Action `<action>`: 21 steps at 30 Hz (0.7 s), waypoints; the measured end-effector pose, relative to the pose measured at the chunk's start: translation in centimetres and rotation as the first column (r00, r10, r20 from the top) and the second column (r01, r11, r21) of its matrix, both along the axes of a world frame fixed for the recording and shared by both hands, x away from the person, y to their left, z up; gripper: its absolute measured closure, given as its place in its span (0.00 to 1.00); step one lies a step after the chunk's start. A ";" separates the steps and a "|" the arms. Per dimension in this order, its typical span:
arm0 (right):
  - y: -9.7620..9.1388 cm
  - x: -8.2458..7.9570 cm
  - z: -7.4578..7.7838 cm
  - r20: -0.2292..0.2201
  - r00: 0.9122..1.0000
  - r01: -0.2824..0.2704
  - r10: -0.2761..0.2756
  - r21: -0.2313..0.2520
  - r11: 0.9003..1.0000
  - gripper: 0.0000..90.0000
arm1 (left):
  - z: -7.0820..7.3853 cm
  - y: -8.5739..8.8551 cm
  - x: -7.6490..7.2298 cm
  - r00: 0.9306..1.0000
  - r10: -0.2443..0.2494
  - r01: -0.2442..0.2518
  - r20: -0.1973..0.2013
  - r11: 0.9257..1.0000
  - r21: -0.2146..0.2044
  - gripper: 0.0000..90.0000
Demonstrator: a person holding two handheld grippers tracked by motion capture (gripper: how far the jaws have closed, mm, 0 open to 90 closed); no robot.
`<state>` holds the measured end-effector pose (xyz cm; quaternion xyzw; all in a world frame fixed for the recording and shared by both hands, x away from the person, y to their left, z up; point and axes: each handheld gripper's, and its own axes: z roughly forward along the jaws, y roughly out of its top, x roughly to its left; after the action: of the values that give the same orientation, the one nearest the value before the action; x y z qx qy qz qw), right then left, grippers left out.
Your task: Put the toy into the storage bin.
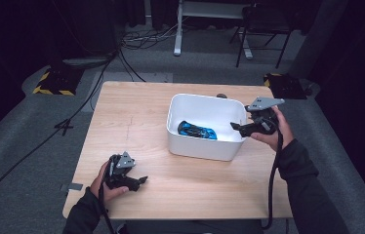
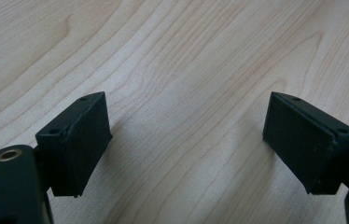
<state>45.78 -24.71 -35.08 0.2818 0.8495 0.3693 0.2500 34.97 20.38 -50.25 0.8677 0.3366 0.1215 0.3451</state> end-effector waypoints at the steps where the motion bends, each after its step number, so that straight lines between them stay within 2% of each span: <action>1: -0.2 0.0 0.0 0.011 1.000 -0.001 0.001 -0.010 1.000 0.19 | 0.0 0.0 0.0 1.000 0.000 0.000 0.000 1.000 0.000 0.17; 8: -1.3 -0.5 0.4 0.037 0.999 0.032 -0.033 0.024 0.999 0.19 | 0.0 0.0 0.0 1.000 0.001 -0.001 0.000 1.000 0.000 0.17; 16: -2.3 -1.1 0.7 0.047 0.998 0.049 -0.052 0.059 0.997 0.20 | 0.0 0.0 0.0 1.000 0.000 0.000 0.000 1.000 0.000 0.17; 21: -2.8 -1.6 0.7 0.055 0.997 0.055 -0.058 0.059 0.997 0.20 | 0.0 0.0 0.0 1.000 0.001 -0.001 0.000 1.000 0.000 0.17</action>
<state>44.17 -27.46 -34.36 0.3022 0.8228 0.3943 0.2762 34.97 20.38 -50.24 0.8675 0.3371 0.1215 0.3450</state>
